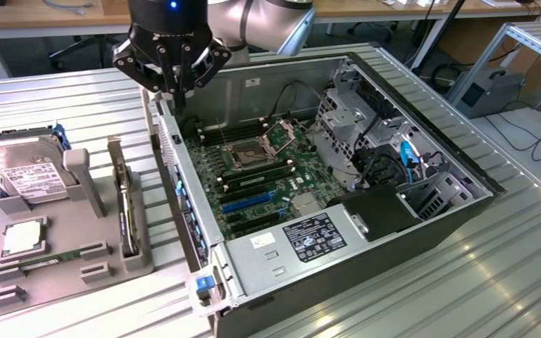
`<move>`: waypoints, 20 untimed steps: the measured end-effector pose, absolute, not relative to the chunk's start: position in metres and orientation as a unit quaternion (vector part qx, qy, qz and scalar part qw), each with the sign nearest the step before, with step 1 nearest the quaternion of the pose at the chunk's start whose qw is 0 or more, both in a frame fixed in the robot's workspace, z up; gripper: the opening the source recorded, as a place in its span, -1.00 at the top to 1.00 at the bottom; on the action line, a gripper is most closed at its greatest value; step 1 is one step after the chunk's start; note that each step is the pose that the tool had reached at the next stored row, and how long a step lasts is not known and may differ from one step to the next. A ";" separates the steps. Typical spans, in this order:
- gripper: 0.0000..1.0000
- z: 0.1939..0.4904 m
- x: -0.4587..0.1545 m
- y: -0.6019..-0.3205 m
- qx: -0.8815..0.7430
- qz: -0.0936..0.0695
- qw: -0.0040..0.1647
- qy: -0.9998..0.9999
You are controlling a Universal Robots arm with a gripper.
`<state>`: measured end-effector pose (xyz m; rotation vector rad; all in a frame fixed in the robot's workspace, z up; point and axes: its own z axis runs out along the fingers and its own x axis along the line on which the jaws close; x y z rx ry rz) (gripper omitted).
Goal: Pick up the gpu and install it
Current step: 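Reach for the gpu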
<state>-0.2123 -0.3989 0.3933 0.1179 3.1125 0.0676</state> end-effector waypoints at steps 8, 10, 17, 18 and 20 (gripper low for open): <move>0.79 0.393 -0.217 -0.399 0.038 0.022 0.013 0.999; 0.79 0.393 -0.222 -0.399 0.038 0.022 0.013 0.999; 0.79 0.393 -0.238 -0.399 0.038 0.022 0.013 0.999; 0.79 0.393 -0.238 -0.399 0.038 0.022 0.013 0.999; 0.79 0.393 -0.239 -0.399 0.038 0.022 0.013 0.999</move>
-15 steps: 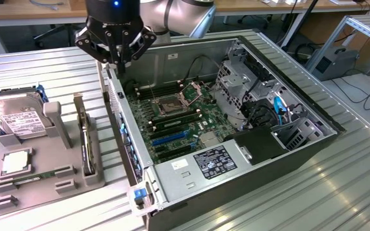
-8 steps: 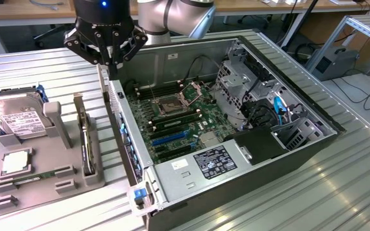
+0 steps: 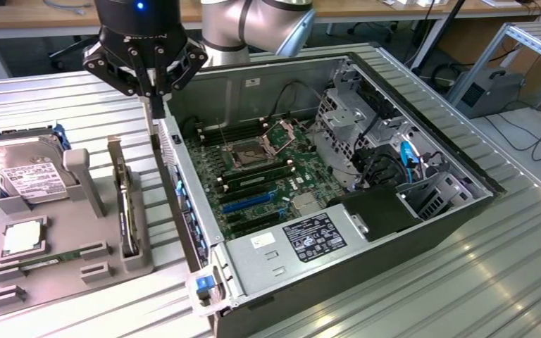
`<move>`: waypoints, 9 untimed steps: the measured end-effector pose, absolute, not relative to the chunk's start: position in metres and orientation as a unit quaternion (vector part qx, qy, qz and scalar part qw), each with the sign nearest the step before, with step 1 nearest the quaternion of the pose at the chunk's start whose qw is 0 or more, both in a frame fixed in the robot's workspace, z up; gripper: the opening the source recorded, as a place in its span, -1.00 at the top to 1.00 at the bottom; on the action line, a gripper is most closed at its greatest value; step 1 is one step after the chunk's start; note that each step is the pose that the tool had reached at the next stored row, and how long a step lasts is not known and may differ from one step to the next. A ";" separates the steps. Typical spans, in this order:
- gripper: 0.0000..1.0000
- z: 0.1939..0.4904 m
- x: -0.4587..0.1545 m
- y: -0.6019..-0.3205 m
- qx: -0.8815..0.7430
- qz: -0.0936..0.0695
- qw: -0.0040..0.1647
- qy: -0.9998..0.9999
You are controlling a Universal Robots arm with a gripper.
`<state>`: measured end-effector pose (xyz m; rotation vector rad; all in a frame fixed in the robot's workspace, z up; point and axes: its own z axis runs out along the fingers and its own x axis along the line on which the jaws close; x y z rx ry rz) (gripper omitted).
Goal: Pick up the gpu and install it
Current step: 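Reach for the gpu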
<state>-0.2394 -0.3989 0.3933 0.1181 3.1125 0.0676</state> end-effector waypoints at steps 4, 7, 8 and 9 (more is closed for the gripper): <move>0.79 0.393 -0.241 -0.399 0.038 0.022 0.013 0.999; 0.79 0.393 -0.243 -0.399 0.038 0.022 0.013 0.999; 0.79 0.393 -0.244 -0.399 0.038 0.022 0.013 0.999; 0.79 0.393 -0.244 -0.399 0.038 0.022 0.013 0.999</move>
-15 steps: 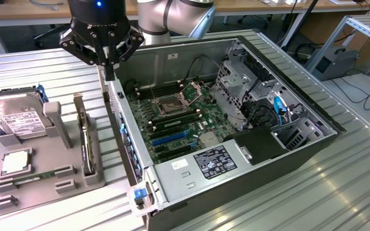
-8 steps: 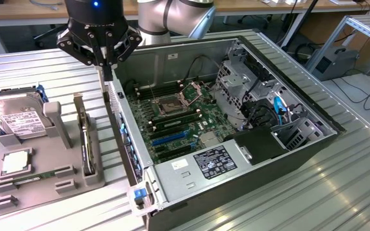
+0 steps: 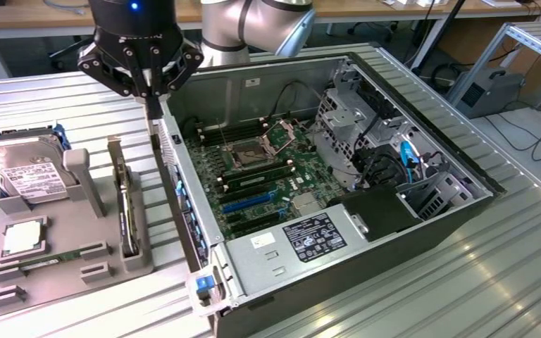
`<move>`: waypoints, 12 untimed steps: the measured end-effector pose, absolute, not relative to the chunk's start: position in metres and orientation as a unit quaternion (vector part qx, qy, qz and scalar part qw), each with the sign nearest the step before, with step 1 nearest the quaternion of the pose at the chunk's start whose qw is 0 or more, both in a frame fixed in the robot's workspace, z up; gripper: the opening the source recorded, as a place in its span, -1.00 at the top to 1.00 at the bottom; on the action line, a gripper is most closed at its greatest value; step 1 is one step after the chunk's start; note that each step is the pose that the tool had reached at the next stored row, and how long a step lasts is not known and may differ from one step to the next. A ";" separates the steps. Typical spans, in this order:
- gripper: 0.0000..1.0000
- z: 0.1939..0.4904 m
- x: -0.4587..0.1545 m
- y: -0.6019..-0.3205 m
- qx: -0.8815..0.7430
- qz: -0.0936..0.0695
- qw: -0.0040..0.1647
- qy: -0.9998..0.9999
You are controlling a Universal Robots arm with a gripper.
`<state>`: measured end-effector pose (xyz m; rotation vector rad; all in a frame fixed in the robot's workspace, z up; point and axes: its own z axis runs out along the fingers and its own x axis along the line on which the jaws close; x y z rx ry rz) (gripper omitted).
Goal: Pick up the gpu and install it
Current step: 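Reach for the gpu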
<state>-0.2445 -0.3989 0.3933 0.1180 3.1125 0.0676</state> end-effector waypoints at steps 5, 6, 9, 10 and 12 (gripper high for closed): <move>0.79 0.393 -0.247 -0.399 0.038 0.022 0.013 0.999; 0.79 0.393 -0.248 -0.399 0.038 0.022 0.013 0.999; 0.79 0.393 -0.250 -0.399 0.038 0.022 0.013 0.999; 0.79 0.393 -0.250 -0.399 0.038 0.022 0.013 0.999; 0.79 0.393 -0.251 -0.399 0.038 0.022 0.013 0.999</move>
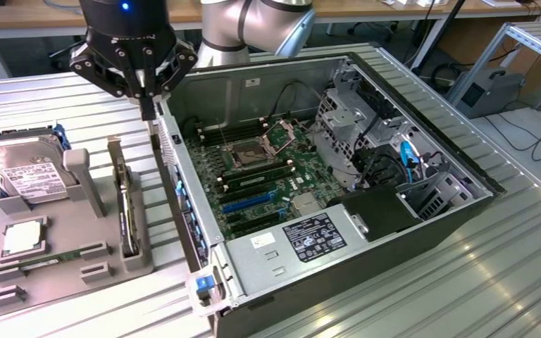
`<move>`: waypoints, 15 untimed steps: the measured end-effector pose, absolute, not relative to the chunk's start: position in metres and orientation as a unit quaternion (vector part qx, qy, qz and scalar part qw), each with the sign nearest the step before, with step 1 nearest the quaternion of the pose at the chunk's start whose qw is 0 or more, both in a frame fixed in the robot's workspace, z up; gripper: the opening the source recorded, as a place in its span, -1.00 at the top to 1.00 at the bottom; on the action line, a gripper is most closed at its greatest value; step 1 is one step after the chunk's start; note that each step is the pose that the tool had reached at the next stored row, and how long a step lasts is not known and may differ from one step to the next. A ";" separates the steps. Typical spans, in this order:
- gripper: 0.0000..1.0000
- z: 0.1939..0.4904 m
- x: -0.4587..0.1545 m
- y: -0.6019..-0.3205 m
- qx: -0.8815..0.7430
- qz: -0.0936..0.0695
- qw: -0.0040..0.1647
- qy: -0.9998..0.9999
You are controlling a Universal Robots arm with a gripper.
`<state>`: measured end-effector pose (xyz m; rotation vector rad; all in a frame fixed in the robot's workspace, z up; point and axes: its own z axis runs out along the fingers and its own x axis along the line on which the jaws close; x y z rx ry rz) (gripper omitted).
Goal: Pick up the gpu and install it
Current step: 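Reach for the gpu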
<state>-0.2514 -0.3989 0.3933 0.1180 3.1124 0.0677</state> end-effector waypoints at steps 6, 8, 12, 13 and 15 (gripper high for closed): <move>0.79 0.393 -0.257 -0.399 0.038 0.022 0.013 0.999; 0.79 0.393 -0.259 -0.399 0.038 0.022 0.013 0.999; 0.79 0.393 -0.261 -0.399 0.038 0.022 0.013 0.999; 0.79 0.393 -0.262 -0.399 0.038 0.022 0.013 0.999; 0.79 0.393 -0.263 -0.399 0.038 0.022 0.013 0.999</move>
